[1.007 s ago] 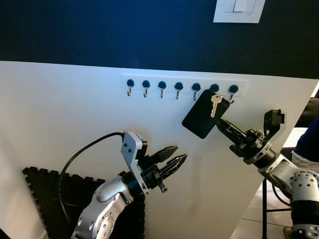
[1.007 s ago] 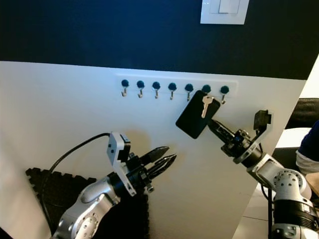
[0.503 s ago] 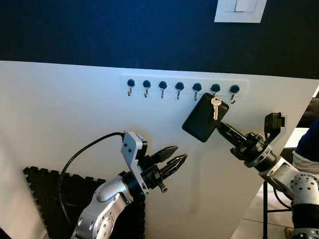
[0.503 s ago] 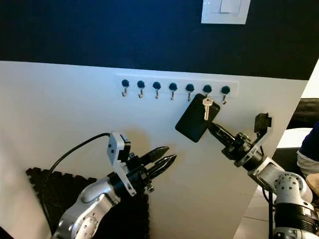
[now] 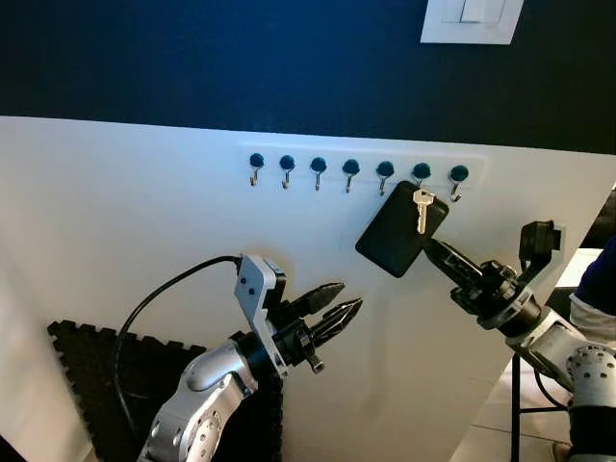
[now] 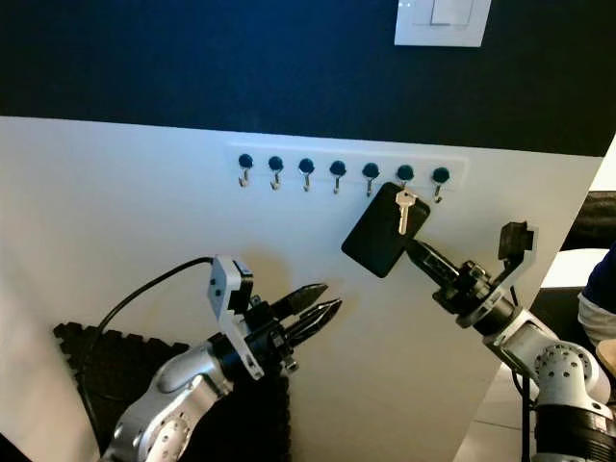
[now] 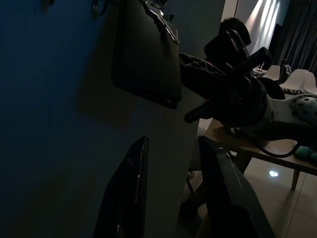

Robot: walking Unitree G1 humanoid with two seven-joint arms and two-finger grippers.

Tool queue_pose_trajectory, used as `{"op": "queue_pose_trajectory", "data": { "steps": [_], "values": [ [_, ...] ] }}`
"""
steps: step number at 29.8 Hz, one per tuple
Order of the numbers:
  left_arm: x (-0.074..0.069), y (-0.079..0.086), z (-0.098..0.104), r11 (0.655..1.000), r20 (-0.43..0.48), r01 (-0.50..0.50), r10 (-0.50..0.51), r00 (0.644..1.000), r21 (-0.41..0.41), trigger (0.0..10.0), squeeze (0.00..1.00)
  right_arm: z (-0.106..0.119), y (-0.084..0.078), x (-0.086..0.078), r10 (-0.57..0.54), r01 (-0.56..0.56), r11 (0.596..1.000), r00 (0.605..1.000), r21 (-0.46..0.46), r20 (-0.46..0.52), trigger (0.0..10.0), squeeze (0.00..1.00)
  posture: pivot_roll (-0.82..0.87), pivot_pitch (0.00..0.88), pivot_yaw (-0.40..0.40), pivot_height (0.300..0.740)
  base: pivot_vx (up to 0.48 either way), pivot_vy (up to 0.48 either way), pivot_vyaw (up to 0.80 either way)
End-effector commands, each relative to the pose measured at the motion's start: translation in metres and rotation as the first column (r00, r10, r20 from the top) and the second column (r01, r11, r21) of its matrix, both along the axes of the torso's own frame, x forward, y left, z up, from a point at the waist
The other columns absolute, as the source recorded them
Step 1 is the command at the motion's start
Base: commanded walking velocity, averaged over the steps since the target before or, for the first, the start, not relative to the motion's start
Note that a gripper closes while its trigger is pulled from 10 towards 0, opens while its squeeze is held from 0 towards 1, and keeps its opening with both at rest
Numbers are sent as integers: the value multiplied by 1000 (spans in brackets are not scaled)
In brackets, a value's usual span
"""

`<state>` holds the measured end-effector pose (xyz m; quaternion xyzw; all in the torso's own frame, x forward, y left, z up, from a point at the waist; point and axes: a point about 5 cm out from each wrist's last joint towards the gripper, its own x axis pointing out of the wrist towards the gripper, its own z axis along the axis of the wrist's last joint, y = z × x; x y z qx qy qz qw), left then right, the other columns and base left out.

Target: Hang keys on a hook

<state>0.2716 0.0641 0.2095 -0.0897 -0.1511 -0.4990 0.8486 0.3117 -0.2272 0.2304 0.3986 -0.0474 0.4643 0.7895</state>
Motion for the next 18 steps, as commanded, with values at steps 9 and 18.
{"op": "queue_pose_trajectory", "data": {
  "steps": [9, 18],
  "values": [
    [-1, -2, 0, 1000, 3, 6, -6, 1000, 2, 10000, 0, -23, 4, -1, -22, 15, 998, 995, -69, -96, 10000, 996, 67, 56, 22, 740, 0, 0, 0],
    [-1, -1, -2, 1000, -2, -4, 4, 1000, 8, 10000, 0, -36, -1, -2, -85, 68, 989, 988, -132, -130, 10000, 0, 69, 62, 19, 740, 0, 0, 0]
  ]
}}
